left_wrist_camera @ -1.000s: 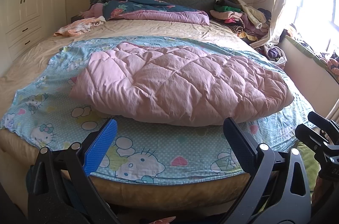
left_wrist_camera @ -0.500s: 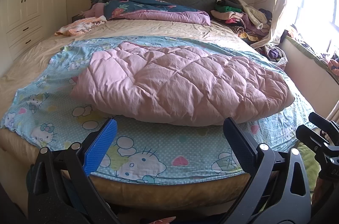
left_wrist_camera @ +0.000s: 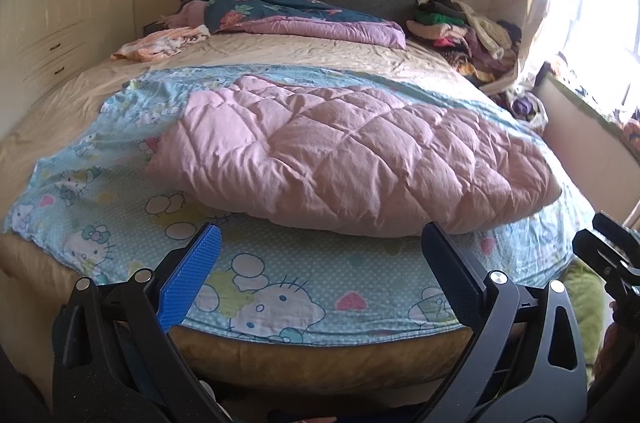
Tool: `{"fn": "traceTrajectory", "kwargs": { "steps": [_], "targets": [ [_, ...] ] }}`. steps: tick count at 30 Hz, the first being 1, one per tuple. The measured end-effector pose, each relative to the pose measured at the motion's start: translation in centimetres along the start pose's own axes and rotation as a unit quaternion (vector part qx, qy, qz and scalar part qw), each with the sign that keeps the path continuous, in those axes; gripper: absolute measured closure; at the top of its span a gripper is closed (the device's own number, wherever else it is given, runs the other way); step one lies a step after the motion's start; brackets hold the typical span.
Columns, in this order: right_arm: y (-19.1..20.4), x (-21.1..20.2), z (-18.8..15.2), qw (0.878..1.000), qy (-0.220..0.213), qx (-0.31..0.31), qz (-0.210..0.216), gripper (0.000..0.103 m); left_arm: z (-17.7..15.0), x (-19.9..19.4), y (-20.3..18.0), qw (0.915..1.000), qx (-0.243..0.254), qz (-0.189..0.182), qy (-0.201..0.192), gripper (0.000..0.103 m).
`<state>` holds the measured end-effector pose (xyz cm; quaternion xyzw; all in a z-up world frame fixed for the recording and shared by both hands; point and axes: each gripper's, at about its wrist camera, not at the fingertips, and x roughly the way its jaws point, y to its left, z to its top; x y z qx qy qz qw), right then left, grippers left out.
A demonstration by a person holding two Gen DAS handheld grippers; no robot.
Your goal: Fold large clothes
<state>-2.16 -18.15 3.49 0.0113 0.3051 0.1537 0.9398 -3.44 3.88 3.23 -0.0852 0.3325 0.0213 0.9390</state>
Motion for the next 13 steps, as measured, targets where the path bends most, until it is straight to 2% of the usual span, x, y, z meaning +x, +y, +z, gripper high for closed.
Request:
{"fn": "traceTrajectory", "kwargs": {
  "steps": [4,7,9,10,12,13],
  "targets": [
    [-2.7,-1.0,0.6,0.999,-0.014,0.029,-0.008,0.004,0.5,0.0,1.6,0.9997,-0.02,0.01,-0.007,0.009],
    [-8.2,-2.9,1.3,0.995,-0.036,0.087,-0.028,0.004,1.4,1.3,3.9,0.9986,-0.045,0.029,0.0,0.009],
    [-14.2,-4.8,1.2,0.984,-0.059,0.15,-0.073,0.004,2.6,2.9,7.4,0.9955,-0.071,0.063,0.004,0.009],
    [-17.9,-5.8,0.8,0.975,-0.071,0.178,-0.115,0.004,3.3,3.7,9.5,0.9924,-0.083,0.09,0.002,0.009],
    [-25.8,-7.7,-0.9,0.945,-0.079,0.221,-0.228,0.004,4.4,4.9,13.7,0.9839,-0.105,0.145,-0.002,0.009],
    [-25.8,-7.7,-0.9,0.945,-0.079,0.221,-0.228,0.004,5.3,5.9,17.1,0.9756,-0.12,0.184,-0.002,0.009]
  ]
}}
